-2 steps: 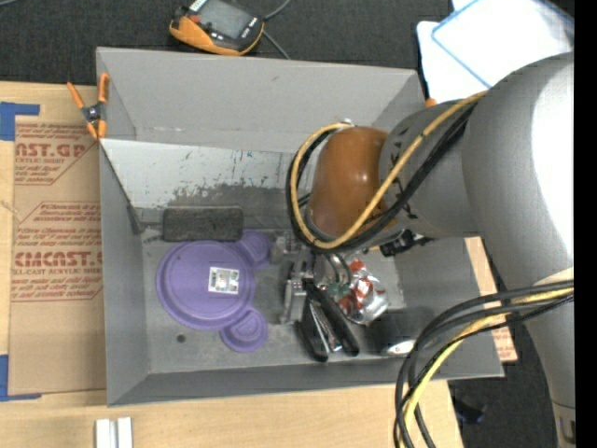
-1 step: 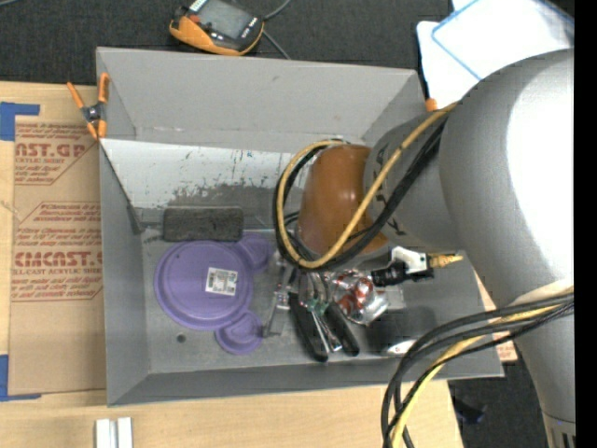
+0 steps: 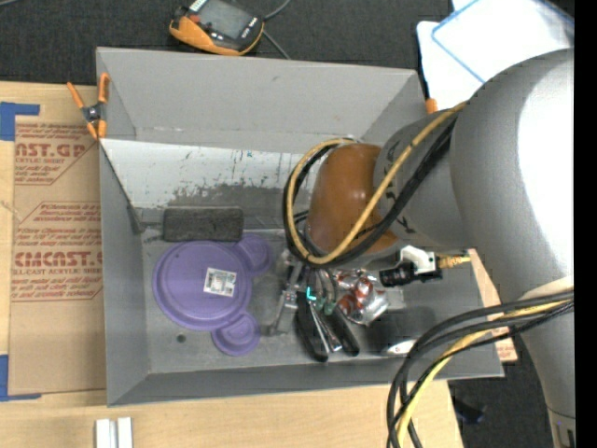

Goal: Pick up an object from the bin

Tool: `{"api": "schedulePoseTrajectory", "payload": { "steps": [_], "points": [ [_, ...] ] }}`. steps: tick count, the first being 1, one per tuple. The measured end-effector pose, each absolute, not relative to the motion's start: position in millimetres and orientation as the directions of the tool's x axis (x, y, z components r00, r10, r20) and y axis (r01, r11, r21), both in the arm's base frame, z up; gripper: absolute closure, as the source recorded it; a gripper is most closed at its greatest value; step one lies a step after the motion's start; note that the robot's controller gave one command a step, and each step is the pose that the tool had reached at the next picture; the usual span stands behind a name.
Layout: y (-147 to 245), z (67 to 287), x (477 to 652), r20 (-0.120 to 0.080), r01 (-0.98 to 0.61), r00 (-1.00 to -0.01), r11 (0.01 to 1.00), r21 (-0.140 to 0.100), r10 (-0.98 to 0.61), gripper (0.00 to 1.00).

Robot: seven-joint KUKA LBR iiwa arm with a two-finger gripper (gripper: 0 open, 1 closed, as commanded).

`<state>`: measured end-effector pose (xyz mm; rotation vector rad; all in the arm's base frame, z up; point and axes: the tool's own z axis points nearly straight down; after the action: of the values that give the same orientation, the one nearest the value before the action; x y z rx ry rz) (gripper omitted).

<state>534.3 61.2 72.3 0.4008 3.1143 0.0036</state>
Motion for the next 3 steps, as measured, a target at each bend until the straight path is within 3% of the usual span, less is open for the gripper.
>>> {"api": "schedulePoseTrajectory", "payload": {
  "steps": [1, 2, 3],
  "points": [
    [59.7, 72.6, 535.0, -0.002, 0.253, -0.967, 0.967, 0.002, 0.253, 0.00],
    [99.6, 70.1, 543.1, -0.002, 0.376, -0.927, 0.927, 0.002, 0.376, 0.00],
    [94.0, 74.2, 573.7, -0.002, 0.413, -0.911, 0.911, 0.003, 0.413, 0.00]
  ]
}}
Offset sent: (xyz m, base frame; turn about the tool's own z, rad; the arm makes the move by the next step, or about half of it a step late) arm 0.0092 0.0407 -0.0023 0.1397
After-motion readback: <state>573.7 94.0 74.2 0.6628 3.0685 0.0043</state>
